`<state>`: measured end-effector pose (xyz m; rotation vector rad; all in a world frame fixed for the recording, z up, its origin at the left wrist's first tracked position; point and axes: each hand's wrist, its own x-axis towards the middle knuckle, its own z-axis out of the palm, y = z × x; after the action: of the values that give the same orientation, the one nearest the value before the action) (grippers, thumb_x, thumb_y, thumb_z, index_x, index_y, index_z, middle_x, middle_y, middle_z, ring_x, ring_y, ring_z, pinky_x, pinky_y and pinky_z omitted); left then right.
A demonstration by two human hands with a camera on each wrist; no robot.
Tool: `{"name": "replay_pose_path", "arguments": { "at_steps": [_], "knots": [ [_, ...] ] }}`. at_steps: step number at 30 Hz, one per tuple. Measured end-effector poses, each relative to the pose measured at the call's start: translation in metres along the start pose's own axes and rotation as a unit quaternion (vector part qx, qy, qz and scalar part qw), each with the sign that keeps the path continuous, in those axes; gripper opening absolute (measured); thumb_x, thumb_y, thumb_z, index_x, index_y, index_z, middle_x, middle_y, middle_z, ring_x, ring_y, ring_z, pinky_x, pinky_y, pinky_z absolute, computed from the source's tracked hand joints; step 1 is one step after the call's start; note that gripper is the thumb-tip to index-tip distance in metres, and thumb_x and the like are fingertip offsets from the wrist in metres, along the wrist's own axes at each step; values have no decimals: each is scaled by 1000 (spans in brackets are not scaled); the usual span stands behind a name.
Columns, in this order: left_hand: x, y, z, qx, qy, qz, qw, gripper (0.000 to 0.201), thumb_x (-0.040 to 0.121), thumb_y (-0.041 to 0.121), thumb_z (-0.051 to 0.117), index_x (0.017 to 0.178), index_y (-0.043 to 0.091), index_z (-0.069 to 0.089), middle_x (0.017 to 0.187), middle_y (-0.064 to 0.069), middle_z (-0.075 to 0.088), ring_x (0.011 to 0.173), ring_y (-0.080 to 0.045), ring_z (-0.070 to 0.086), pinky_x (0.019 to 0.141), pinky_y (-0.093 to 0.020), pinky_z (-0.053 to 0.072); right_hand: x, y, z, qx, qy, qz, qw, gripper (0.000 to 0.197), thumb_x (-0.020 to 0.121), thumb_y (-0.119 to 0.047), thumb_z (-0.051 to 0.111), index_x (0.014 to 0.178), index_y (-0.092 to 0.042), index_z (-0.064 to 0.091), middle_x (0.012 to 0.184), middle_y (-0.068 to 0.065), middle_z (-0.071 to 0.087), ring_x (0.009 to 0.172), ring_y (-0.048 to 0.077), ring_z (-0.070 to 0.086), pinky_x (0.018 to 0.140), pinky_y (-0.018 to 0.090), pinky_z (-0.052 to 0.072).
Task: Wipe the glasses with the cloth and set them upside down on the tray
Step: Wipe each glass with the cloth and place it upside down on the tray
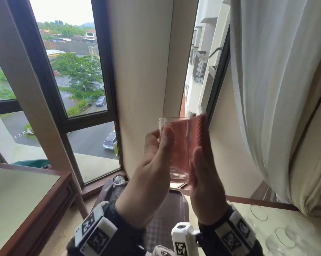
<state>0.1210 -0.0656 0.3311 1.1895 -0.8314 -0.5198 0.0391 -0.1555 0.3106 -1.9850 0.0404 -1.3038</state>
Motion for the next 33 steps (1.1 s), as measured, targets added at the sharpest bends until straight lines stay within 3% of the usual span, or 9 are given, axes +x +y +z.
{"name": "replay_pose_path", "arguments": {
  "at_steps": [3,7,11,14,17,22,27,30,33],
  "knots": [
    [2,-4,4,-1,8,-12,1000,65,93,83,41,130,32,57,110,-9,73,108,-30,71,104,-54,53,15,-12,1,-29,-17,-26,999,48,103,4,26,150,11,22,165,20,13,155,12,15,122,24,24],
    [15,8,-6,-60,41,-45,996,72,90,83,45,136,28,56,128,-9,73,118,-25,72,109,-56,47,-8,-20,11,-25,-88,-54,994,49,108,-17,29,154,-4,25,169,6,8,156,33,3,127,52,9],
    [22,20,-11,-66,35,-39,996,81,83,76,54,130,10,52,81,-6,76,74,-20,76,74,-38,62,-39,-7,13,52,-66,23,996,51,109,-28,30,158,-18,24,167,4,21,147,1,33,113,19,37],
    [12,9,1,-13,12,-60,998,83,78,67,79,129,12,43,98,-14,77,80,-23,79,72,-29,64,-35,6,7,-97,-23,7,995,57,104,-15,50,142,-58,43,143,-21,56,124,-13,52,109,17,41],
    [-2,0,12,15,-7,-54,998,63,84,60,74,124,19,47,105,-8,74,89,-12,78,77,-22,60,-17,27,-7,-230,86,-63,967,118,70,30,70,158,-32,22,140,24,41,129,22,46,109,5,30],
    [3,-7,13,19,-6,-44,999,65,94,76,47,124,21,63,117,-1,73,114,-18,69,100,-39,52,2,8,-6,-186,-28,-57,981,42,107,-49,32,143,-37,52,151,25,45,142,41,42,120,48,33],
    [17,2,-2,-44,28,-27,998,75,92,77,48,126,14,70,112,-10,74,103,-30,71,101,-53,53,-29,17,15,-122,-37,-110,986,51,103,0,30,152,10,24,164,30,13,150,48,21,123,56,21],
    [11,2,4,-45,16,-1,999,65,101,63,51,126,4,60,84,4,69,77,-14,67,76,-29,57,-28,27,10,-163,55,-102,980,50,108,-4,27,157,-8,19,143,33,35,101,32,56,98,17,49],
    [5,-3,15,8,-22,18,1000,56,99,48,44,132,3,49,86,20,73,78,3,68,76,-14,54,2,19,-5,-165,78,-112,977,65,98,14,45,155,-6,23,136,29,46,126,15,51,102,-2,32]
  ]
}}
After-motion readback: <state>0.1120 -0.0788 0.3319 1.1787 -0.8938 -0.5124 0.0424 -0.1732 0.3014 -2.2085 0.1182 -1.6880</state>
